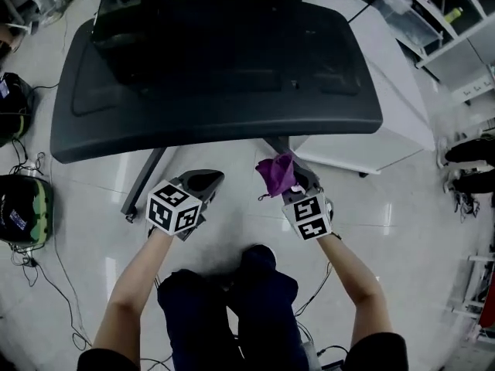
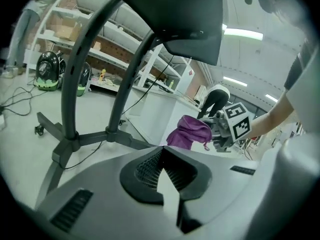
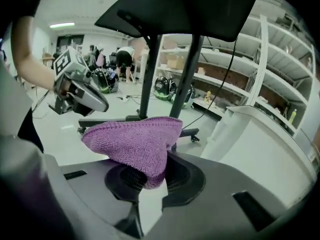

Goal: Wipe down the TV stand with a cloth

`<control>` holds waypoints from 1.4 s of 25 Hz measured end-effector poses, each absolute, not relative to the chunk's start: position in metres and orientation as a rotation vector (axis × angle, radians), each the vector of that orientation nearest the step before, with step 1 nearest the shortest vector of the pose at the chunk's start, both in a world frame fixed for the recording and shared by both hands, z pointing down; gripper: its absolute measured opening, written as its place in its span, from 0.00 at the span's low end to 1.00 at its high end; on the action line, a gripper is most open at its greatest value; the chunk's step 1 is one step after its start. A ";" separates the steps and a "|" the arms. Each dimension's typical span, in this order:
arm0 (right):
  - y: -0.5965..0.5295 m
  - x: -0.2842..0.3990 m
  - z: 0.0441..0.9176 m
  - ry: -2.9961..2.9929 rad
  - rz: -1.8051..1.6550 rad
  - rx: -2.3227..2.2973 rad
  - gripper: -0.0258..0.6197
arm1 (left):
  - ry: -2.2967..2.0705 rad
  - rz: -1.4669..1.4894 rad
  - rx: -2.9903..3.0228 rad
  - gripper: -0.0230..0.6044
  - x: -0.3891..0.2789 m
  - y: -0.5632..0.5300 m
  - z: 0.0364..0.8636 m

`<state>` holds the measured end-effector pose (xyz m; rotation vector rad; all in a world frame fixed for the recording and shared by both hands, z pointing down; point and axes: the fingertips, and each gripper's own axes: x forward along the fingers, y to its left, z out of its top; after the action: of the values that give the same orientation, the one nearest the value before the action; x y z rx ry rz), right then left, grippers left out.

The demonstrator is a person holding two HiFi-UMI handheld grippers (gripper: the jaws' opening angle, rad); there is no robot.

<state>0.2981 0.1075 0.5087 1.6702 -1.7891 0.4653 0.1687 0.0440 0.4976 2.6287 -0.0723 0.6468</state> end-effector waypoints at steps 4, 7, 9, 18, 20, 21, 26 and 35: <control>0.125 0.282 0.429 -1.863 0.624 1.685 0.15 | -0.152 0.705 2.642 0.05 0.165 0.047 0.412; 0.131 0.275 0.393 -1.893 0.683 1.755 0.15 | -0.201 0.685 2.635 0.05 0.157 0.057 0.370; 0.131 0.271 0.361 -1.919 0.733 1.815 0.15 | -0.266 0.701 2.638 0.05 0.148 0.059 0.338; 0.148 0.242 0.209 -1.959 0.859 1.829 0.15 | -0.451 0.597 2.575 0.05 0.123 0.065 0.174; 0.155 0.235 0.170 -1.977 0.873 1.823 0.15 | -0.480 0.590 2.550 0.05 0.123 0.071 0.141; 0.158 0.233 0.150 -1.994 0.872 1.817 0.15 | -0.497 0.585 2.538 0.05 0.124 0.074 0.125; 0.176 0.234 0.054 -2.085 0.866 1.805 0.15 | -0.522 0.509 2.525 0.05 0.137 0.091 0.040; 0.180 0.252 -0.071 -2.253 0.765 1.876 0.15 | -0.612 0.382 2.557 0.05 0.157 0.102 -0.071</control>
<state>0.2522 0.1802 -0.0711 1.8764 -2.2527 0.7649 0.1572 0.1018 -0.0711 2.5571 -0.6120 0.3822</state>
